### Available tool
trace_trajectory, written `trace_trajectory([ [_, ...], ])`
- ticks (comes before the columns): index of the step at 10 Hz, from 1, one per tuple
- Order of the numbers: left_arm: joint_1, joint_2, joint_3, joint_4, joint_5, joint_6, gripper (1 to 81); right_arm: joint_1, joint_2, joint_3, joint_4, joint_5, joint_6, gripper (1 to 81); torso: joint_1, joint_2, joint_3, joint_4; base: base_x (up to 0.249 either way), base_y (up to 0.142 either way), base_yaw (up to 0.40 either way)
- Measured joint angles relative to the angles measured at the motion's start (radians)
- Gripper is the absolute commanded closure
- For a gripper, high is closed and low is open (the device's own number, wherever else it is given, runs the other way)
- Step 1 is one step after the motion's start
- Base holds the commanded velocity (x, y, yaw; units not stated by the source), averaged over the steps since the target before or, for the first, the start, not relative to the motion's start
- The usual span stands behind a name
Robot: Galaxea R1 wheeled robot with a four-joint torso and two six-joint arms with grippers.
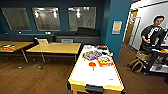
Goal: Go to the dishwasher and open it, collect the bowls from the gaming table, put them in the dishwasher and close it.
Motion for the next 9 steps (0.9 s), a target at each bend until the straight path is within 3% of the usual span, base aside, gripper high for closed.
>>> trace_trajectory([
  [2, 0.0, 0.03, -0.051, 0.0, 0.0, 0.003, 81.1, 0.0, 0.004, 0.0, 0.0, 0.0, 0.0, 81.1, 0.0, 0.0, 0.0, 0.0, -0.157, 0.0, 0.0],
  [4, 0.0, 0.054, -0.086, 0.0, 0.0, 0.026, 81.1, 0.0, 0.005, 0.0, -0.009, 0.0, 0.0, 81.1, 0.0, 0.0, 0.0, 0.0, -0.158, 0.0, 0.0],
  [9, 0.003, 0.054, -0.089, 0.0, 0.001, 0.029, 81.1, -0.007, 0.013, -0.021, -0.036, -0.001, 0.0, 81.1, 0.0, 0.0, 0.0, 0.0, -0.153, 0.0, 0.0],
])
